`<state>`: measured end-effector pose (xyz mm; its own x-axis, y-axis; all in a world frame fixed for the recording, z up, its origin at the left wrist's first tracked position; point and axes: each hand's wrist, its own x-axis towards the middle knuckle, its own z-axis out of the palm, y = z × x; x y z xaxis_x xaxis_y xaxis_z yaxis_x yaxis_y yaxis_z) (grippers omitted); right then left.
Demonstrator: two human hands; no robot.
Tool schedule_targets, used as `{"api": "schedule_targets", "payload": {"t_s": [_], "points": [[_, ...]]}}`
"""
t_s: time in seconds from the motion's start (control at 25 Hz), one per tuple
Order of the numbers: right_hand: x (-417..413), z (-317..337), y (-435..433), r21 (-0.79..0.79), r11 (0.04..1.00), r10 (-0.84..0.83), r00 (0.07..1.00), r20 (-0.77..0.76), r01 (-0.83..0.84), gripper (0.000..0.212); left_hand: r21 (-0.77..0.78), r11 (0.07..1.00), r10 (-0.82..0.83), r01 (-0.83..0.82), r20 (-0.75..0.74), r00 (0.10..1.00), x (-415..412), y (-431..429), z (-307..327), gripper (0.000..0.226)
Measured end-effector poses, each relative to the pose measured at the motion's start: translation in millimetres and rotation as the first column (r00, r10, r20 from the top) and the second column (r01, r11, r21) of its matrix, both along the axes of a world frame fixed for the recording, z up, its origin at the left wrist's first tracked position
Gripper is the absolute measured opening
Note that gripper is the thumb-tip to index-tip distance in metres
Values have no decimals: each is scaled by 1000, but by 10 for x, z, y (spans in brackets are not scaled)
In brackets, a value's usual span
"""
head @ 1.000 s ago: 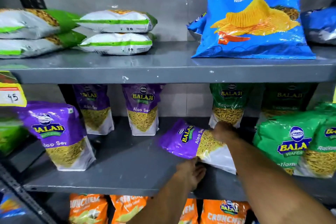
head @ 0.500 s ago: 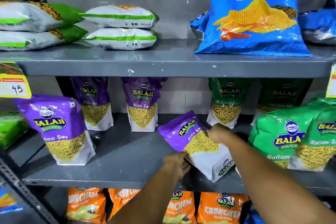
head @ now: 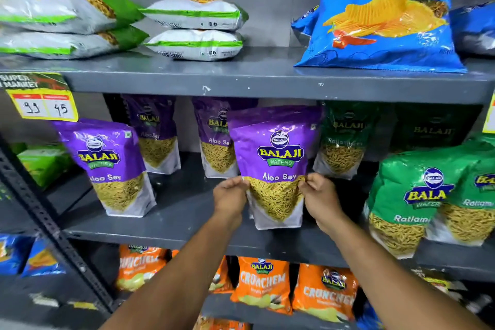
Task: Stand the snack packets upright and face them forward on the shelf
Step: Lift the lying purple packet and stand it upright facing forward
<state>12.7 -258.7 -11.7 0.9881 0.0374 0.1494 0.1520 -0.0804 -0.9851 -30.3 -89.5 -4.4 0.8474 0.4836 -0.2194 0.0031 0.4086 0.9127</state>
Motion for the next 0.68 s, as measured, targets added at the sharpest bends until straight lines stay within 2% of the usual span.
{"api": "schedule_targets", "payload": {"t_s": [0.2,0.36,0.48,0.68], "points": [[44,-62,26,-34,996,-77,996,40,79,12,30,1000,8,-8,20,1000,64,30,-16,11],[83,-76,129,-66,994,-83,996,45,86,13,20,1000,-6,5,40,999,80,160,-53,16],[125,-42,253,-38,996,-75,996,46,76,12,20,1000,13,-14,58,998,148,291,-25,12],[192,20,617,-4,999,-41,998,37,42,19,40,998,48,-51,83,995,294,669,15,20]]}}
